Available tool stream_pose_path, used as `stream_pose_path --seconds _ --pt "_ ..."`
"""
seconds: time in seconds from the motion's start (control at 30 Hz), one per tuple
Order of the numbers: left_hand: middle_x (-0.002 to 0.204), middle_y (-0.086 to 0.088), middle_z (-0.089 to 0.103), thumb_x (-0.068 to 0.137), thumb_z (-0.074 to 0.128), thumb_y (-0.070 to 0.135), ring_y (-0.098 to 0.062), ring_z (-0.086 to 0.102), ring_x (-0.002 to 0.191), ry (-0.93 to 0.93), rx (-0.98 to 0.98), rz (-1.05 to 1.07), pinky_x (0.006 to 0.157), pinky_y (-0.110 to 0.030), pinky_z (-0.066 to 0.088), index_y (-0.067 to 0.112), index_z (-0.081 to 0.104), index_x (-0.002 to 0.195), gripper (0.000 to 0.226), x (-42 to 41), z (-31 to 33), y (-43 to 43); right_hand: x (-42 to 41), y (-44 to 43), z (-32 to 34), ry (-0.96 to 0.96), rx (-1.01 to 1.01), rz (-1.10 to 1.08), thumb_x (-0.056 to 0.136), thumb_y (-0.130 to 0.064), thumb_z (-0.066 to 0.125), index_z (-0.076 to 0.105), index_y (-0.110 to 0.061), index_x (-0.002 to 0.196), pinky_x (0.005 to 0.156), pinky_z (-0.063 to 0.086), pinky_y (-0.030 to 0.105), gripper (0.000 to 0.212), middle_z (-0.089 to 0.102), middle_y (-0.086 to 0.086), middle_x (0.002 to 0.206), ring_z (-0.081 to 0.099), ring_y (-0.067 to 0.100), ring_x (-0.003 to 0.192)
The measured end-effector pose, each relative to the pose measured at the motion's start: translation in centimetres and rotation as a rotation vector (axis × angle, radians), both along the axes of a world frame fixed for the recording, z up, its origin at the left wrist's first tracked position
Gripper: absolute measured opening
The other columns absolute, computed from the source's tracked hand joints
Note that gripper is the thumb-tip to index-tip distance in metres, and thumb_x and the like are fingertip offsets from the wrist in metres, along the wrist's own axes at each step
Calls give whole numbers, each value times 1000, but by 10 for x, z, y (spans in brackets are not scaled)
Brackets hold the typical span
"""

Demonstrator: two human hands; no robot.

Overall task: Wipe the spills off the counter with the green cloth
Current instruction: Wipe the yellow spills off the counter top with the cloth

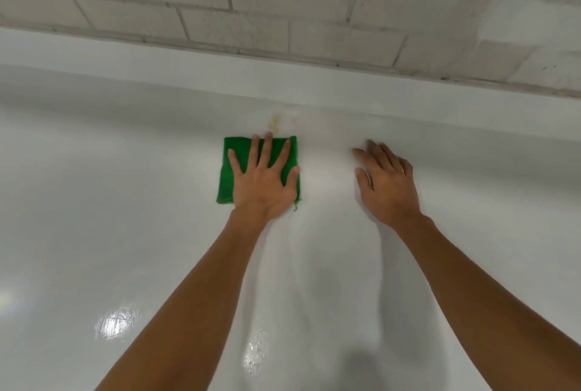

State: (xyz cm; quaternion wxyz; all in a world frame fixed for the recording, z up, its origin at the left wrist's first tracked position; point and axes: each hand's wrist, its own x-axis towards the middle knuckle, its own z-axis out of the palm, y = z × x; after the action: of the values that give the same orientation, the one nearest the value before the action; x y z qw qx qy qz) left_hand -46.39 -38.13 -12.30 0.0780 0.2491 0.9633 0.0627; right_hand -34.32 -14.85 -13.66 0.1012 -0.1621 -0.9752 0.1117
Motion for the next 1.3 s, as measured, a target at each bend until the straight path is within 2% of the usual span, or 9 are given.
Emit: stream_pose_path --seconds 0.1,0.2,0.37,0.6,0.73,0.83,0.9,1.13,1.3 --pt "176 2 -7 103 10 63 -24 -10 162 30 29 -120 123 -68 -7 41 7 166 66 37 0 18 3 0 -2 -10 0 -2 107 -41 29 47 -28 158 127 23 52 56 37 4 171 30 28 160" --pt "176 4 -7 106 9 59 -19 -11 162 53 58 -211 127 -60 -4 40 7 166 63 62 -2 -6 4 1 -2 -9 -14 -6 107 -42 28 45 -30 160 129 20 50 56 35 2 172 26 25 161" --pt "175 10 -6 106 6 54 -13 -10 161 79 85 -57 130 -51 -6 42 5 166 61 34 -6 -71 4 -2 -1 10 -38 -18 106 -43 27 47 -31 158 130 19 50 57 34 1 172 25 24 162" --pt "176 3 -9 107 12 50 -22 -11 162 -3 29 104 124 -68 -8 38 3 166 61 -46 -1 -15 1 -2 0 -7 -36 -18 106 -45 22 43 -34 160 130 17 50 59 30 0 174 21 24 163" --pt "176 3 -9 106 10 50 -23 -11 162 -7 20 -17 124 -67 -8 38 3 166 61 -29 0 24 1 0 -2 -19 -33 -19 106 -45 23 42 -34 161 130 16 50 59 29 -1 175 20 23 163" --pt "176 3 -3 105 5 52 -21 -5 162 74 51 -156 128 -60 -6 39 7 166 63 4 -3 11 1 0 -2 -5 -21 -14 107 -44 25 43 -32 160 130 18 51 57 32 1 173 23 24 162" --pt "176 1 -5 105 4 55 -20 -6 162 108 60 -168 129 -56 -7 37 6 167 64 15 -7 -10 1 0 -1 -11 -26 -15 107 -44 24 43 -33 160 130 17 50 57 31 0 174 22 23 162" --pt "171 -12 -25 99 -2 54 -26 -24 159 29 1 39 126 -61 -11 18 -8 167 76 27 -6 -4 1 0 -3 5 -17 -17 107 -42 28 45 -32 159 129 22 52 56 33 1 173 25 25 162" --pt "172 -16 -22 102 2 55 -31 -23 159 37 67 191 127 -60 -11 20 -1 168 75 30 -8 9 1 2 -3 -7 -15 -12 108 -44 25 43 -32 160 130 20 50 57 31 1 174 23 24 162"
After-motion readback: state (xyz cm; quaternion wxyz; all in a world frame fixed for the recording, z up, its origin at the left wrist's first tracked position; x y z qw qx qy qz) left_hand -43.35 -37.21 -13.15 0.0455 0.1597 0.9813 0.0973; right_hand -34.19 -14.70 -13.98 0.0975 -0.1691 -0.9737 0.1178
